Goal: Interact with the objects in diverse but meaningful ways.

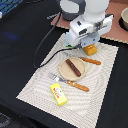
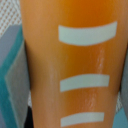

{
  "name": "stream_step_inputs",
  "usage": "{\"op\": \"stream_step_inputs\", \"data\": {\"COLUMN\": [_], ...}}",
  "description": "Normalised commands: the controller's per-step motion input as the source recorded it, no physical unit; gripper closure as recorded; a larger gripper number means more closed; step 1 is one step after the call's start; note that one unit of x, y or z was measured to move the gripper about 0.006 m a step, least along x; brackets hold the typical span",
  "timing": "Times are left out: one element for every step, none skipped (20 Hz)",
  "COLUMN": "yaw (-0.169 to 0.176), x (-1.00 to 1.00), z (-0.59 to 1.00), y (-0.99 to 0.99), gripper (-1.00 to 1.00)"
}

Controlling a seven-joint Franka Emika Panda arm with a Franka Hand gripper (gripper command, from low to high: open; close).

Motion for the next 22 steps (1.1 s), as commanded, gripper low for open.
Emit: {"op": "stream_step_inputs", "data": {"yaw": [0.0,0.0,0.0,0.0,0.0,0.0,0.0,0.011,0.023,0.031,0.029,0.028,0.028,0.027,0.04,0.041,0.028,0.014,0.009,0.017,0.028,0.029], "x": [0.11,0.09,0.15,0.17,0.19,0.21,0.21,0.16,0.17,0.14,0.04,0.01,0.0,0.0,0.0,-0.04,-0.09,-0.19,-0.26,-0.27,-0.22,-0.23], "z": [0.33,0.37,0.49,0.62,0.83,0.97,1.0,0.97,0.87,0.81,0.7,0.6,0.53,0.47,0.37,0.31,0.27,0.15,0.09,0.06,0.04,0.06], "y": [0.31,0.3,0.32,0.33,0.3,0.32,0.35,0.33,0.31,0.23,0.15,0.06,0.0,0.0,-0.22,-0.32,-0.44,-0.58,-0.73,-0.75,-0.81,-0.82], "gripper": [-1.0,-1.0,-1.0,-1.0,-1.0,-1.0,-1.0,-1.0,-1.0,-1.0,-1.0,-1.0,-1.0,-1.0,-1.0,-1.0,-1.0,-1.0,-1.0,-1.0,-1.0,-1.0]}}
